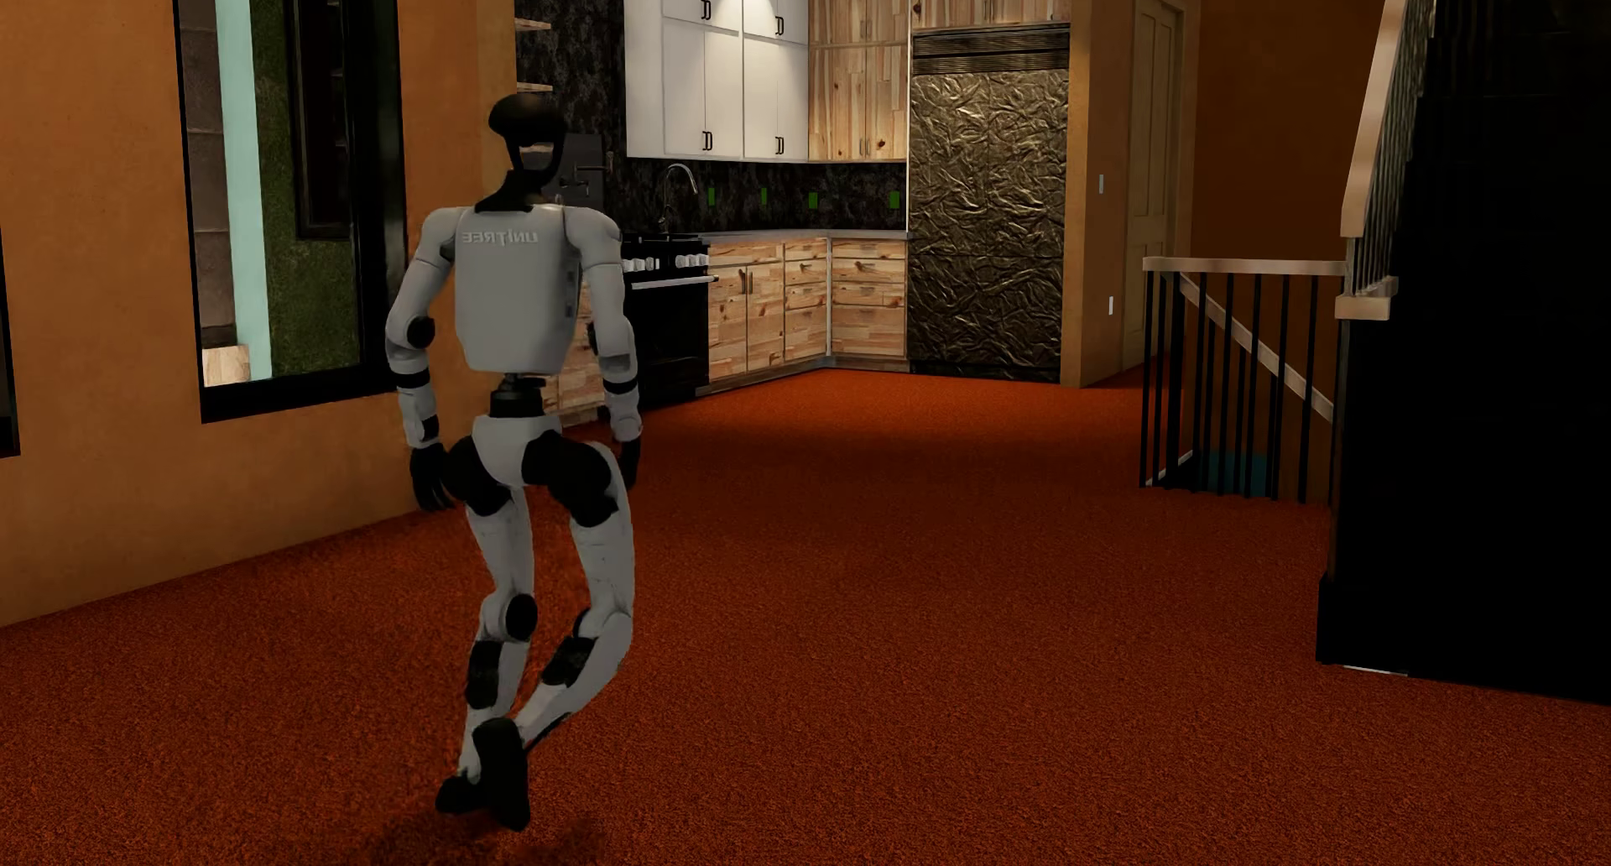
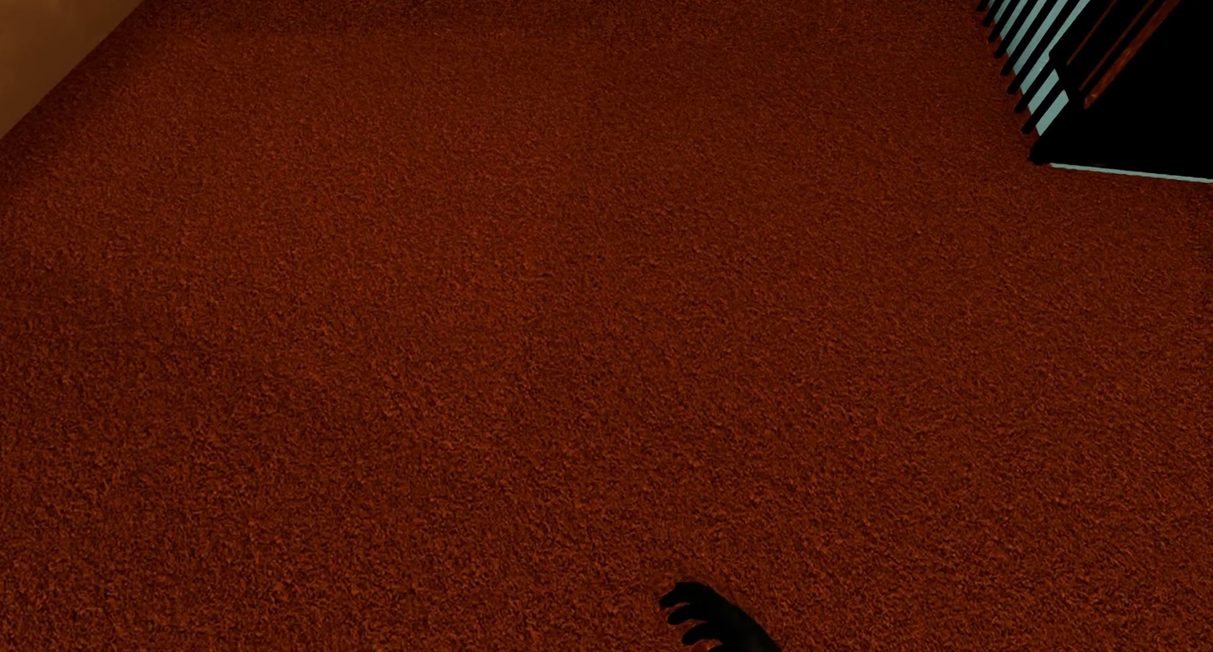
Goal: Walk forward
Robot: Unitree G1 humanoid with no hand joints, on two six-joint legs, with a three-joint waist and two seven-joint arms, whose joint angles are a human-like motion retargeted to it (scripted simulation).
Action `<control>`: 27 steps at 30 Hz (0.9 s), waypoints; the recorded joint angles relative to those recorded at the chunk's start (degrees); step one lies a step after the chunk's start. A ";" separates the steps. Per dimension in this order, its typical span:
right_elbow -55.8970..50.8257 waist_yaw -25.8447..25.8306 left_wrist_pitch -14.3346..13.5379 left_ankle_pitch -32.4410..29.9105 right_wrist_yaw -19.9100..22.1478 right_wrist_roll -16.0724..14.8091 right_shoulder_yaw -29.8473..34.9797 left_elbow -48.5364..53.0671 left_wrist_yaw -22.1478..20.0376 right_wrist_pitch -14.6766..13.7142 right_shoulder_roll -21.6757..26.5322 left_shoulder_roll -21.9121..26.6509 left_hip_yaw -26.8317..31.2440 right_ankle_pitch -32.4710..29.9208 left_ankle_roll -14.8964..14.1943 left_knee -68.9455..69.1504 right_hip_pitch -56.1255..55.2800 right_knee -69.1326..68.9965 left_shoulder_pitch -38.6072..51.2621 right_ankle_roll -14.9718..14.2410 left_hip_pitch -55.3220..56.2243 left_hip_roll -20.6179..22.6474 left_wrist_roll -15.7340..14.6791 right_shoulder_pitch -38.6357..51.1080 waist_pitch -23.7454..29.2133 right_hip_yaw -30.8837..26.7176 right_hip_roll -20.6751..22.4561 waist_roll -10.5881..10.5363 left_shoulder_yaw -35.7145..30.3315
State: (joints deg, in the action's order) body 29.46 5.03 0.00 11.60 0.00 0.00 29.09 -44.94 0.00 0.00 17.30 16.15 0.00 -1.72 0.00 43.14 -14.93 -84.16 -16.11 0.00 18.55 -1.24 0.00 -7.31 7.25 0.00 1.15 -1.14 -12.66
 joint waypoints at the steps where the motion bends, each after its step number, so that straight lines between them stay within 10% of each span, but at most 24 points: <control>1: 2.60 -1.71 0.00 1.38 0.00 0.00 -0.24 4.49 0.00 0.00 0.30 -0.11 0.00 -0.27 0.00 -2.39 -5.31 1.14 0.36 0.00 -4.84 0.40 0.00 -2.10 -0.28 0.00 0.22 -0.52 0.50; 5: 11.56 -8.02 0.00 8.21 0.00 0.00 -6.65 19.68 0.00 0.00 0.95 -1.12 0.00 -10.56 0.00 -10.31 -14.06 36.79 2.58 0.00 -24.19 1.07 0.00 -12.34 -0.78 0.00 0.97 -2.50 3.24; 10: 19.14 -14.27 0.00 10.59 0.00 0.00 -15.67 28.01 0.00 0.00 -1.49 -1.30 0.00 17.94 0.00 -11.89 -12.95 56.38 3.25 0.00 -42.85 0.25 0.00 -21.37 -2.79 0.00 -0.48 -1.07 6.07; 14: 24.66 -14.39 0.00 -21.06 0.00 0.00 -14.54 19.10 0.00 0.00 -2.60 -2.07 0.00 -16.32 0.00 16.90 -16.87 46.02 -0.05 0.00 -34.75 -6.87 0.00 -22.29 -4.04 0.00 1.67 -4.37 1.06; 18: 17.01 -6.57 0.00 -8.71 0.00 0.00 -7.24 6.37 0.00 0.00 -0.09 -2.29 0.00 -6.59 0.00 40.24 -2.26 42.50 -3.34 0.00 -10.32 -7.25 0.00 -15.38 -2.08 0.00 4.76 -6.89 -4.64; 27: -9.44 3.06 0.00 -4.26 0.00 0.00 -15.72 -14.45 0.00 0.00 -0.81 -2.16 0.00 13.41 0.00 -29.26 30.54 50.07 -10.66 0.00 5.34 -8.73 0.00 -1.10 -3.37 0.00 4.04 -6.79 7.53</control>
State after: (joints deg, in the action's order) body 20.02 8.09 0.00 7.34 0.00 0.00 13.37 -59.39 0.00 0.00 16.49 13.99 0.00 11.69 0.00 13.88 15.60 -34.09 -26.77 0.00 23.89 -9.96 0.00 -8.41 3.89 0.00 5.19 -7.93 -5.13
